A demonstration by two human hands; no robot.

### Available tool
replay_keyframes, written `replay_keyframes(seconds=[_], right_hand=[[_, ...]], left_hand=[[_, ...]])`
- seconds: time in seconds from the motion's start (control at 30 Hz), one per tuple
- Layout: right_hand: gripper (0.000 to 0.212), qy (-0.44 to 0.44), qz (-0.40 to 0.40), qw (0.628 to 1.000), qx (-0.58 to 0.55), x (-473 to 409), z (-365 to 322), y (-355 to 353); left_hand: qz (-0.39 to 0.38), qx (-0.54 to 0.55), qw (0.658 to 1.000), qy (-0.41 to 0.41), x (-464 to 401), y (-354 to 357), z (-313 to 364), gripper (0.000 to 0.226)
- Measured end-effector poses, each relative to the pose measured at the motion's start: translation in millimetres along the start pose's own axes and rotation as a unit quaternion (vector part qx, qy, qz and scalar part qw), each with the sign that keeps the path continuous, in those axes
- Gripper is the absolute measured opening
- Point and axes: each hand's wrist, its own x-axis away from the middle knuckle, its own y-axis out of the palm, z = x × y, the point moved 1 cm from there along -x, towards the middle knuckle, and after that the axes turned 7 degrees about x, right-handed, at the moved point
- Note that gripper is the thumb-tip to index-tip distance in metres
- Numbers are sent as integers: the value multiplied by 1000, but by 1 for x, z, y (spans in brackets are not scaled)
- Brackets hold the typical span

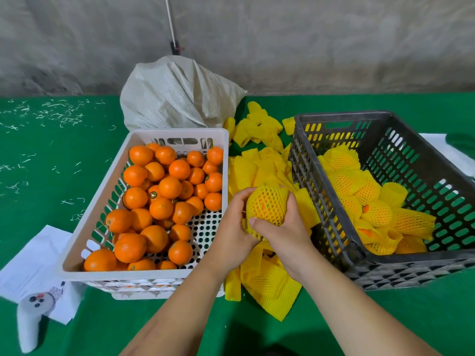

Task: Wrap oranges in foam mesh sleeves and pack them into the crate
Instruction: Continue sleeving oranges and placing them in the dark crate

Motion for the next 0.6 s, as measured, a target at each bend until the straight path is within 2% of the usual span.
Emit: replay_keyframes(seconds=[0.1, 0.23, 0.33, 0.4, 0.53, 0.6], right_hand=[[64, 12, -41, 997, -64, -4, -7, -5], [39, 24, -34, 999, 24, -12, -21, -19], [33, 19, 1, 998, 68, -14, -20, -18], [24, -18, 7, 998, 66, -11, -20, -13], [20, -65, 8, 995, 77, -10, -23, -7], [16, -58, 15, 996, 66, -13, -25, -8]], left_hand=[[6, -30, 1000, 2, 2, -2, 1, 77], [-50, -61, 997, -7, 3, 1, 2, 81], [-52, -78, 996, -10, 3, 2, -3, 92], [-52, -80, 995, -17, 2, 1, -1, 101], [-46, -32, 998, 15, 2, 3, 1, 76], [-40, -23, 999, 0, 2, 4, 0, 75]])
